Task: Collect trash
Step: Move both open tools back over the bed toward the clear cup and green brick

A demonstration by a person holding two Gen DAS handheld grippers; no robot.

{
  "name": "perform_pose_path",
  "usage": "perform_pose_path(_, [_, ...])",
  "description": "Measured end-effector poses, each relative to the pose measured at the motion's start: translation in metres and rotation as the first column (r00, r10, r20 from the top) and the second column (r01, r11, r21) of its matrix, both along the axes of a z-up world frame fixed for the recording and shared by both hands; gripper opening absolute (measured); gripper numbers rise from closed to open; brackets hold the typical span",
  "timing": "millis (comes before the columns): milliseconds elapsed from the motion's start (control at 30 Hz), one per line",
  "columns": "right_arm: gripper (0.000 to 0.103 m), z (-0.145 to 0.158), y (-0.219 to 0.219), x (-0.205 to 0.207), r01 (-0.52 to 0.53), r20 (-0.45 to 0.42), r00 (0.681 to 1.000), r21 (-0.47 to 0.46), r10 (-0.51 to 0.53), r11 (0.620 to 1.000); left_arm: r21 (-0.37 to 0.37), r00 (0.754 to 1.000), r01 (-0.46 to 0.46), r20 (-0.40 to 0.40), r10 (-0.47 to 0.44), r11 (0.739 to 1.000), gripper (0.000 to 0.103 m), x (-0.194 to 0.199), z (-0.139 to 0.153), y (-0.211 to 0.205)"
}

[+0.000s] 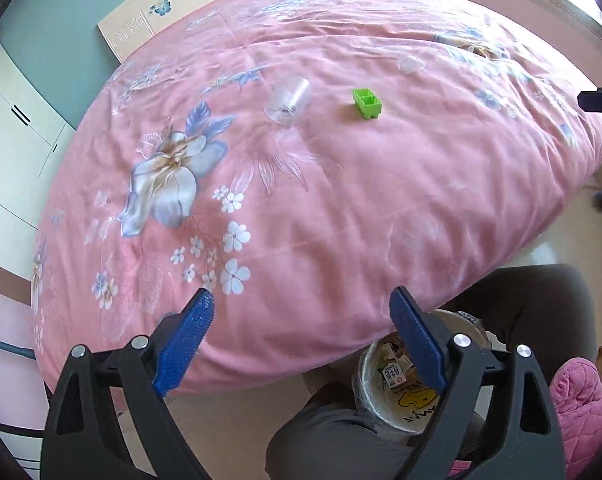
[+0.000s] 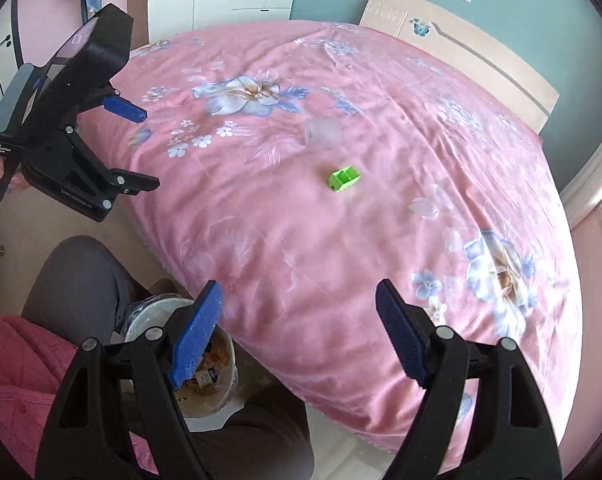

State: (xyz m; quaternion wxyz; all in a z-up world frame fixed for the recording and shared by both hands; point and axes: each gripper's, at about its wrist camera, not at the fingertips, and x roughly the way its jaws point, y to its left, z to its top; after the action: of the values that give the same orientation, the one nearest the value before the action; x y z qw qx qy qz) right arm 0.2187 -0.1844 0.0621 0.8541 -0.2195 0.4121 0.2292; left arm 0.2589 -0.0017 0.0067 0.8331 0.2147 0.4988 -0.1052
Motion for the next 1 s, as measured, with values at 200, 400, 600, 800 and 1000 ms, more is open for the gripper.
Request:
perform_pose_path(200, [0.078,0.021,0.0,0.032,-0.04,0.033,0.999,-0.005,0.04,0.999,0.046,0.999,0.022,0.024,-0.023,0.999,0.091,0.043,0.012,-0.006])
perform_pose_path(400, [0.08,0.013,0.003,0.073,-0.089,0.014,0.996,-0.032,0.09,0.996,0.039,0.999,0.039,-0.021,-0.038,0.998,0.091,0.093,0.002,-0.014])
perform_pose_path(600, [0.08,-0.019,0.008,0.119,-0.115,-0.049,0.992,-0.036,0.113,0.993,-0.005,0.997,0.027,-0.073,-0.027,1.0,0.091,0.144,-0.017,-0.022])
perform_pose_path(800, [0.08,-0.058,0.015,0.158,-0.146,-0.116,0.983,-0.028,0.141,0.989,-0.014,0.993,0.023,-0.112,-0.025,1.0,0.091,0.187,-0.044,-0.034])
perform_pose_path(1000, [0.08,-0.089,0.018,0.194,-0.172,-0.158,0.973,-0.001,0.169,0.985,-0.036,0.99,0.026,-0.141,-0.031,0.999,0.091,0.22,-0.065,-0.038])
